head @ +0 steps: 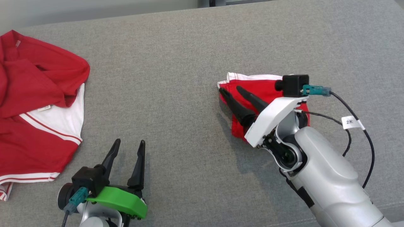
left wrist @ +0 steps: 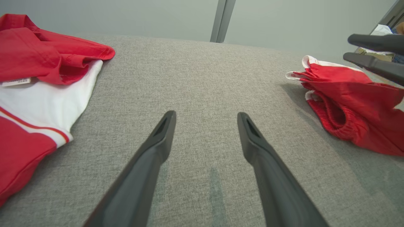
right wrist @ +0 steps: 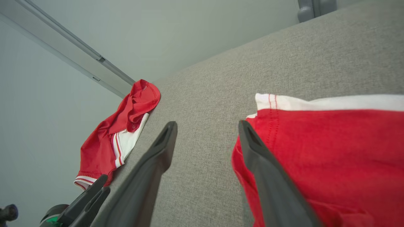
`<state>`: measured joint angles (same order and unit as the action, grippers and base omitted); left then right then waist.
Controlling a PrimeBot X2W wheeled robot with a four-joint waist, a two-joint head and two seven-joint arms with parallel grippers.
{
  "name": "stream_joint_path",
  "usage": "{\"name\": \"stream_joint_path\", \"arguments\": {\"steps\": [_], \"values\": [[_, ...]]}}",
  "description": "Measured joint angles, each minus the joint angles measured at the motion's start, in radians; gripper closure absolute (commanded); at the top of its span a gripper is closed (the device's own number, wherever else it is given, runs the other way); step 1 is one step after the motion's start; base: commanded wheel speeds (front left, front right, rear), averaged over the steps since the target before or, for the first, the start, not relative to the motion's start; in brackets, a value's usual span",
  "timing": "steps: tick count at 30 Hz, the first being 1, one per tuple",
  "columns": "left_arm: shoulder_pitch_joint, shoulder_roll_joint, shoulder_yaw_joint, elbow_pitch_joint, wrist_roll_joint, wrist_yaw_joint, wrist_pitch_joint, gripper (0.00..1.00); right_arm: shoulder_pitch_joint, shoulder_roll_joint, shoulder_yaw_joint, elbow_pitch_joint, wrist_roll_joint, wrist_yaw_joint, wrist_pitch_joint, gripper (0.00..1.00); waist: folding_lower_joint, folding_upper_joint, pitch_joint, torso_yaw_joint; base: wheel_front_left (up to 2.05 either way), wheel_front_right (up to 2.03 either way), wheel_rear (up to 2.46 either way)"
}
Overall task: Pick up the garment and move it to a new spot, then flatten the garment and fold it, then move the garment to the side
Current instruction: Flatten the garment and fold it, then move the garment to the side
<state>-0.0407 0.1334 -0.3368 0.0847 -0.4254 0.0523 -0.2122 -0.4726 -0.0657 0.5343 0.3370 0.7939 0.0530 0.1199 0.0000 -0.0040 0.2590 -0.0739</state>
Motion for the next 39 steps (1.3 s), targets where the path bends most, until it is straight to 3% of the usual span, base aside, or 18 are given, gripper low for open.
{"name": "stream_joint_path", "arguments": {"steps": [7, 9, 16, 21, 23, 31, 39], "values": [[0.001, -0.001, 0.012, 0.003, -0.003, 0.001, -0.007, 0.0, 0.0, -0.009, -0.063, -0.106, 0.017, 0.008, -0.057, 0.0, 0.0, 0.0, -0.018, -0.011, 0.0, 0.0, 0.0], [0.001, -0.001, 0.012, 0.004, -0.003, 0.001, -0.009, 0.0, 0.001, -0.045, -0.086, -0.125, 0.011, 0.004, -0.068, 0.0, 0.0, 0.0, -0.024, -0.015, 0.0, 0.0, 0.0], [0.003, -0.015, 0.008, 0.002, -0.003, 0.001, -0.009, 0.0, 0.107, -0.223, -0.185, -0.074, -0.011, -0.065, -0.071, 0.0, 0.0, 0.0, -0.036, -0.024, 0.0, 0.0, 0.0], [0.003, -0.016, 0.007, 0.002, -0.003, 0.001, -0.009, 0.0, 0.184, -0.25, -0.201, -0.026, 0.004, -0.072, -0.057, 0.0, 0.0, 0.0, -0.037, -0.024, 0.0, 0.0, 0.0], [0.003, -0.016, 0.006, 0.002, -0.003, 0.001, -0.009, 0.0, 0.196, -0.248, -0.205, -0.016, 0.023, -0.068, -0.056, 0.0, 0.0, 0.0, -0.035, -0.023, 0.0, 0.0, 0.0], [0.003, -0.016, -0.016, 0.003, -0.002, 0.0, -0.01, 0.0, 0.199, -0.226, -0.208, 0.017, 0.109, 0.006, -0.03, 0.0, 0.0, 0.0, -0.027, -0.008, 0.0, 0.0, 0.0], [0.002, -0.016, -0.017, 0.005, -0.002, -0.001, -0.01, 0.0, 0.199, -0.232, -0.2, 0.081, 0.112, 0.01, -0.009, 0.0, 0.0, 0.0, -0.024, 0.019, 0.0, 0.0, 0.0]]}}
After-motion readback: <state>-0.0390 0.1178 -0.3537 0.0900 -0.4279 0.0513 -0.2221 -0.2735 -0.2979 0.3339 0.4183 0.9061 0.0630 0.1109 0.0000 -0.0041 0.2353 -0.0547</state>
